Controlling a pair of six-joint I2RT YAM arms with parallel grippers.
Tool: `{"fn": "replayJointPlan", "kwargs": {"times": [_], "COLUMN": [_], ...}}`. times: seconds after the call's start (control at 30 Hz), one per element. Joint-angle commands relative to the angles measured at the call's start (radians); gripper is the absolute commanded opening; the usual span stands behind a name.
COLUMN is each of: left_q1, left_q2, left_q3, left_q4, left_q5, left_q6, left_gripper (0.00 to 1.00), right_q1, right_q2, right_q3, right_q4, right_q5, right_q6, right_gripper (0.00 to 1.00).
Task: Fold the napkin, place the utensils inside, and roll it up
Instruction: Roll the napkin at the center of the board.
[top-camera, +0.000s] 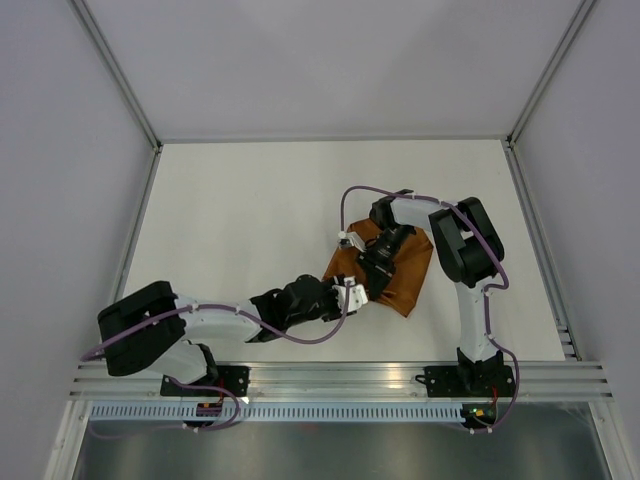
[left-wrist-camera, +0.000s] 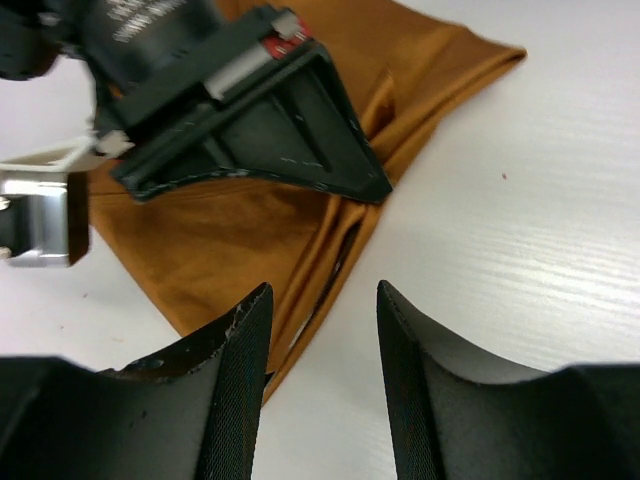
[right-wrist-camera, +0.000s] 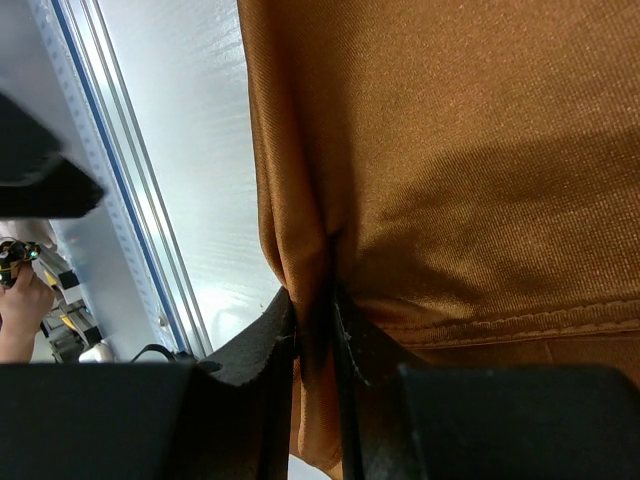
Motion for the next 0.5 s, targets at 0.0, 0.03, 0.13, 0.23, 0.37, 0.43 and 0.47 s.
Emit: {"fn": "replayJointPlan", "kwargs": {"times": [0.0, 0.03, 0.13, 0.23, 0.37, 0.43, 0.47], "left_q1": [-0.039, -0.046, -0.065, -0.075, -0.082, -0.088, -0.088], "left_q2": [0.076, 0.089, 0.129, 0.161, 0.215, 0.254, 0.268], "left_q3": [0.041, 0.051, 0.063, 0.062, 0.089, 0.098, 0.103], "left_q4": [0.017, 0.017, 0.032, 0.099, 0.124, 0.144, 0.144], "left_q5": [0.023, 0.011, -0.006, -0.038, -0.051, -0.058, -0.058], "left_q6": [0.138, 0.151, 0.187, 0.236, 0.296, 0.336, 0.348], "left_gripper": [0.52, 0.52, 0.55, 0.56, 0.57, 0.58, 0.58], "right_q1": [-0.008, -0.011, -0.016, -0.019, -0.022, -0.023, -0.025], "right_q2": [0.054, 0.054, 0.054, 0.056, 0.057, 0.057, 0.059], "right_q3": [-0.036, -0.036, -0.037, -0.039, -0.043, -0.043, -0.042], "right_q4": [0.117, 0.120, 0.117, 0.115, 0.115, 0.115, 0.114], "right_q5": [0.151, 0.151, 0.150, 0.150, 0.150, 0.151, 0.151], "right_q6": [-0.063, -0.061, -0.063, -0.068, -0.071, -0.071, -0.072], "right_gripper": [0.16, 0.16, 0.16, 0.16, 0.16, 0.16, 0.16]}}
